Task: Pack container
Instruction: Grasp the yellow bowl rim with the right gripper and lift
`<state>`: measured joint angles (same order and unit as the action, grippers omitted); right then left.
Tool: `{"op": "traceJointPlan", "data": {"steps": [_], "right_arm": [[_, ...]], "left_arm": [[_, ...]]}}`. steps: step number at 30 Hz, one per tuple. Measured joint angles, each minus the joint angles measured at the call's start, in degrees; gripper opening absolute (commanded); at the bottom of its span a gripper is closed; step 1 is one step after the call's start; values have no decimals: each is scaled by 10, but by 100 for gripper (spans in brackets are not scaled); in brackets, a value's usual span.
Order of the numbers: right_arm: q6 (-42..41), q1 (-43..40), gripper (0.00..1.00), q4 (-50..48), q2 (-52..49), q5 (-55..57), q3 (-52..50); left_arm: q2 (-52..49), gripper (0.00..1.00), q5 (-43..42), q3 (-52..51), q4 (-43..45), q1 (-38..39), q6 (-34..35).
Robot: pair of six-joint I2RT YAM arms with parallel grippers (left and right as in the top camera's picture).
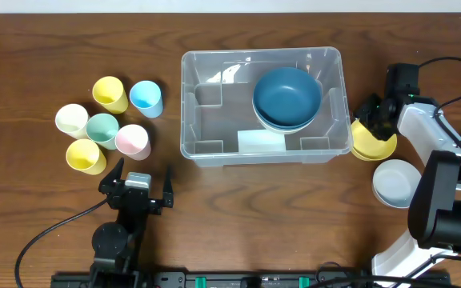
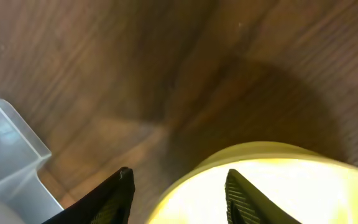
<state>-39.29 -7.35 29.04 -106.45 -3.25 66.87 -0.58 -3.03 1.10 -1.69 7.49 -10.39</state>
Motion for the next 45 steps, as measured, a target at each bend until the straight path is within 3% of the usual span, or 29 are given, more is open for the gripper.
{"op": "traceJointPlan", "data": {"steps": [9,17,24,33,45], "right_arm": [[-2,0,17,-20,0,0,0],[3,0,2,-24,0,7,0],[33,0,1,-36,1,19,0],[170,0,1,-40,1,8,0],[278,0,1,98,33,-9,90]], "left_arm": [[0,98,0,0,0,0,0],[0,98,0,0,0,0,0],[0,98,0,0,0,0,0],[0,98,0,0,0,0,0],[0,98,0,0,0,0,0]]}}
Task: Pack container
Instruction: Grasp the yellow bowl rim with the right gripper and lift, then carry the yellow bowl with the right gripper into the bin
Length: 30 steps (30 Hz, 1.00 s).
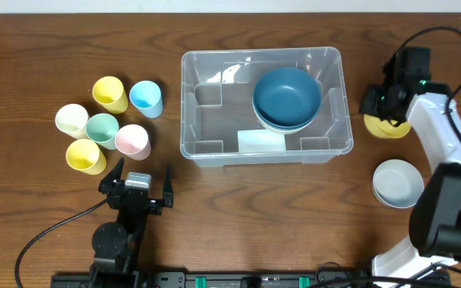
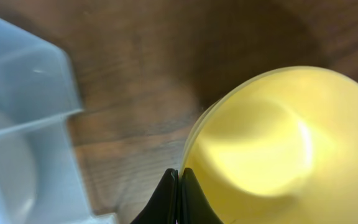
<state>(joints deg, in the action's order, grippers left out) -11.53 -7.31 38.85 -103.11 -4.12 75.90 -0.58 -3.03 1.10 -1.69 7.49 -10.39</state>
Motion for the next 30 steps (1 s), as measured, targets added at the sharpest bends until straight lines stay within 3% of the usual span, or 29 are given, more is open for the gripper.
{"op": "traceJointPlan", "data": {"steps": [11,18,24,30], "right_arm": [[55,32,1,103,58,-18,84],[113,136,1,158,108,-29,148],[137,264,1,114,164,-34,175],[144,376,1,35,141,-38,177]], "left_arm": [[0,98,0,0,0,0,0],[0,98,0,0,0,0,0],[0,98,0,0,0,0,0],[0,98,0,0,0,0,0]]}}
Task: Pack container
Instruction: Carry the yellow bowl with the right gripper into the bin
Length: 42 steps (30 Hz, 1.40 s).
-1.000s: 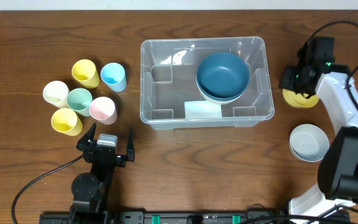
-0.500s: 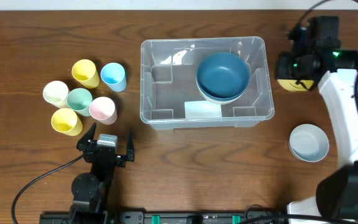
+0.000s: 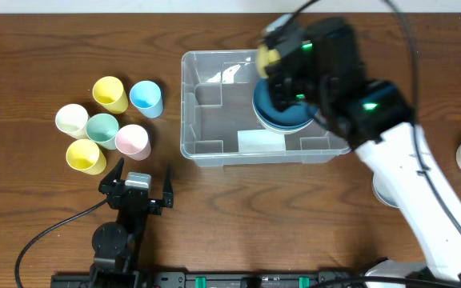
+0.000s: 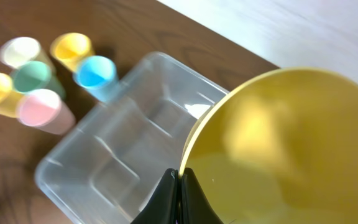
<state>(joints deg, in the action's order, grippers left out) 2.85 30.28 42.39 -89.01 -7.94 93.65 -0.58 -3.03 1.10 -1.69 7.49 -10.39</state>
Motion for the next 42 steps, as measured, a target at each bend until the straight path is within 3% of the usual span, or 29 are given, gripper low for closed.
{"op": "traceJointPlan", "data": {"steps": [9,30,40,42], "right_arm": [[4,63,1,-103,-131,-1,0],[-10,63,2,-213,-308,-18,0],[-19,63,19,-222,-335,-12,0],[-20,63,29,-225,-335,-12,0]], "left_arm": [[0,98,0,0,0,0,0],[0,98,0,0,0,0,0],[0,98,0,0,0,0,0],[0,98,0,0,0,0,0]]}}
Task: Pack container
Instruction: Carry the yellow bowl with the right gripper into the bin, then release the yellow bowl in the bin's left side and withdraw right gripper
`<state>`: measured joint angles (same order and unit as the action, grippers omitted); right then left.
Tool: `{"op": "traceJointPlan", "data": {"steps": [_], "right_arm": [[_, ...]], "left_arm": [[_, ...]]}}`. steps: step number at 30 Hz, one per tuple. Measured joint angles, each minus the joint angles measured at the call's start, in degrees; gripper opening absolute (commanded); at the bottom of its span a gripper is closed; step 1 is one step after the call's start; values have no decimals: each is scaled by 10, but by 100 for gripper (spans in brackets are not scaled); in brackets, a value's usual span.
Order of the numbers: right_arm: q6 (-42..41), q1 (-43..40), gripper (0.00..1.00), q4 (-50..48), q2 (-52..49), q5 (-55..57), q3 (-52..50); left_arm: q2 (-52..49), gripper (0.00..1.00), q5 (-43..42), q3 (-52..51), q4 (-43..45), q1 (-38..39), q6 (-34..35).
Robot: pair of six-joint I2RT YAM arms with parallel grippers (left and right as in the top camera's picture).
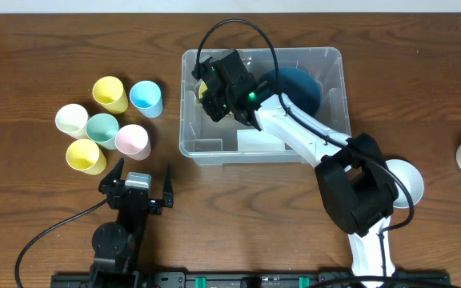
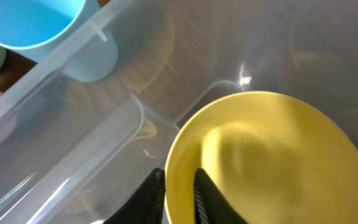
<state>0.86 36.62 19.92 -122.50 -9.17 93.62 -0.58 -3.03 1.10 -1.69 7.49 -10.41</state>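
The yellow bowl (image 2: 266, 162) sits low in the left half of the clear plastic container (image 1: 184, 120); overhead only a sliver of yellow bowl (image 1: 208, 102) shows under the arm. My right gripper (image 2: 179, 177) straddles the bowl's rim, one finger outside and one inside, with a clear gap between them, so it is open. From overhead the right gripper (image 1: 218, 92) is inside the container's left side. Stacked dark blue bowls (image 1: 304, 84) lie in the container's right half. My left gripper (image 1: 141, 190) rests open near the front edge.
Several pastel cups (image 1: 102, 124) stand left of the container, the blue cup (image 2: 33, 22) just outside its wall. A white bowl (image 1: 409, 180) sits at the right, and another white bowl lies at the right edge. Low dividers run inside the container.
My right gripper went from high above the container, shut on the yellow bowl, down into its left half. Its fingers now stand apart around the rim. The left arm has not moved.
My right gripper was open at the yellow bowl's rim on the table right of the container. Then it was shut on the rim with the bowl lifted, then over the container. Now the bowl is down in the left half and the fingers have parted.
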Motion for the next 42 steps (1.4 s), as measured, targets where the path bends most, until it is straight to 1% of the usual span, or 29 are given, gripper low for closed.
{"op": "traceJointPlan", "data": {"steps": [1,2,3,5,7,12,15,18,22,25,28,33,36,42], "right_arm": [[-3,0,38,1,0,1,0],[-4,0,45,2,0,2,0],[-6,0,48,7,0,2,1],[-5,0,49,28,0,1,7],[-6,0,50,75,0,0,30],[-21,-3,58,206,22,13,126],[-45,-15,65,281,66,36,174],[-71,-47,68,341,121,54,194],[-125,-140,69,434,177,69,204],[-163,-220,69,499,181,79,205],[-188,-302,68,536,174,85,199],[-205,-416,68,562,173,88,177],[-218,-489,69,562,173,102,151],[-233,-603,68,543,173,127,86]], "left_arm": [[0,98,0,0,0,0,0],[0,98,0,0,0,0,0],[0,98,0,0,0,0,0],[0,98,0,0,0,0,0],[0,98,0,0,0,0,0],[0,98,0,0,0,0,0],[0,98,0,0,0,0,0],[0,98,0,0,0,0,0],[0,98,0,0,0,0,0],[0,98,0,0,0,0,0],[0,98,0,0,0,0,0],[0,98,0,0,0,0,0],[0,98,0,0,0,0,0],[0,98,0,0,0,0,0]]}}
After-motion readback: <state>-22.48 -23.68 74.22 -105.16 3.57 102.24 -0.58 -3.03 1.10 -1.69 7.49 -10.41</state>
